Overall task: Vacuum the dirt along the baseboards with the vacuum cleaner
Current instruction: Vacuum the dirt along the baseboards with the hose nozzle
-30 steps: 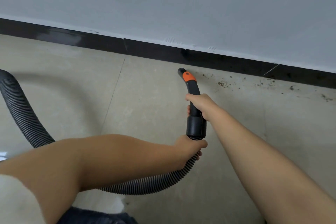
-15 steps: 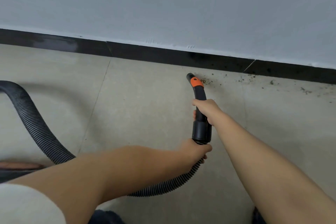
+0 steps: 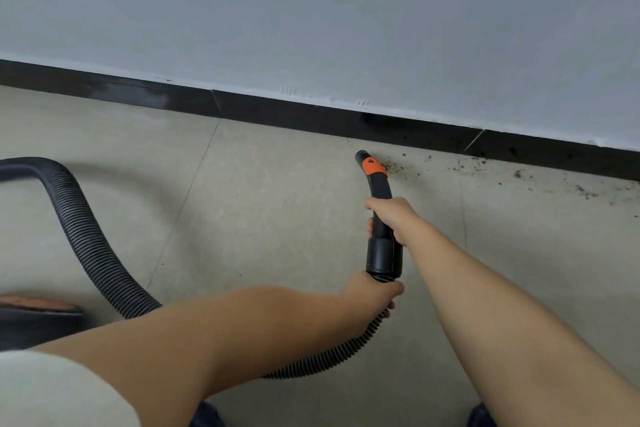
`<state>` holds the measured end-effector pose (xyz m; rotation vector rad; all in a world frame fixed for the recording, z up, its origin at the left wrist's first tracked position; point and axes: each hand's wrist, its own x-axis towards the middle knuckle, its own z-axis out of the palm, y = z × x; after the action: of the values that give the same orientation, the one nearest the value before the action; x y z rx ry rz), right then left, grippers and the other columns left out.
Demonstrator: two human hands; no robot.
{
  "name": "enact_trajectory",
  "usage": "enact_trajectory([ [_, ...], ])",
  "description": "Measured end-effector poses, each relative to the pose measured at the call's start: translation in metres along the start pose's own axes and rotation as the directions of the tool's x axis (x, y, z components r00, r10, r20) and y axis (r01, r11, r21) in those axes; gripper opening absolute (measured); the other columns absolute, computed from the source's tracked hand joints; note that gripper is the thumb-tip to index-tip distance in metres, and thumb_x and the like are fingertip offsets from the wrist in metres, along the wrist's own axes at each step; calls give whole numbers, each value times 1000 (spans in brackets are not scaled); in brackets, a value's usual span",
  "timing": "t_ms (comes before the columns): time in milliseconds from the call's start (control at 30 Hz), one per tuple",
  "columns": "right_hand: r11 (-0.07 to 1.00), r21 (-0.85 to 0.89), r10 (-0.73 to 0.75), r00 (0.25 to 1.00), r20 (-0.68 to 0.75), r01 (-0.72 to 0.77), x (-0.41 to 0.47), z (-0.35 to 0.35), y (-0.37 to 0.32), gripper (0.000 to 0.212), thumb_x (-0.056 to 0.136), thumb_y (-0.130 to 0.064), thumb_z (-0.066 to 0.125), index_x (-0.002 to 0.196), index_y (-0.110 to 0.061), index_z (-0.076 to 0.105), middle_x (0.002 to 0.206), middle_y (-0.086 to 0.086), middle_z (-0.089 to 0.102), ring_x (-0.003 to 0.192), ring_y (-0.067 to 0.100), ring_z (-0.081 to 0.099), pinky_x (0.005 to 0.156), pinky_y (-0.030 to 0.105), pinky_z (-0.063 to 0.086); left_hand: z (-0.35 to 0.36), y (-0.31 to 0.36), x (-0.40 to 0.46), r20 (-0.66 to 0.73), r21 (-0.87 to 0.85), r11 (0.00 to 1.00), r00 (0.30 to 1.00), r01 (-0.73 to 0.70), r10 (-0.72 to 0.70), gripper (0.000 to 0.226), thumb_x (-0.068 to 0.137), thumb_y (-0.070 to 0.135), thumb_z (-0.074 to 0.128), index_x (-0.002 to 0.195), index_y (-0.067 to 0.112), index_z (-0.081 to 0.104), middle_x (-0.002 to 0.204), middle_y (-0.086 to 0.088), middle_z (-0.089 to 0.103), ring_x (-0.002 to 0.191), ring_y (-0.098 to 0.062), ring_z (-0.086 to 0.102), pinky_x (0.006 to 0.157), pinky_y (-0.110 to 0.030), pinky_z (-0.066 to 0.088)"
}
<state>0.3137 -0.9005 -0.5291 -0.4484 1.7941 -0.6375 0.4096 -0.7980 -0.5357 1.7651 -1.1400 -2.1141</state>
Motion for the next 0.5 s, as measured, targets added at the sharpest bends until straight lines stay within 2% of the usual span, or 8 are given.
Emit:
enact_trajectory([
  [167,1000,-4,0,1000,-1,0,1,-2,-4,29,83,-9,59,109,0,50,60,12,57,44,22,53,53,31,50,1,4,1,4,-11,1000,1000,-5,5,13,83,17,63,88,19,52,70,-4,59,57,-17,55,67,-30,50],
  [500,1000,10,9,1000,-7,-9,2,-5,-6,32,84,-10,59,113,-1,51,63,12,57,47,21,55,54,31,52,1,4,4,12,-12,1000,1000,-13,14,12,82,17,63,86,18,52,69,-3,59,55,-16,54,62,-27,49],
])
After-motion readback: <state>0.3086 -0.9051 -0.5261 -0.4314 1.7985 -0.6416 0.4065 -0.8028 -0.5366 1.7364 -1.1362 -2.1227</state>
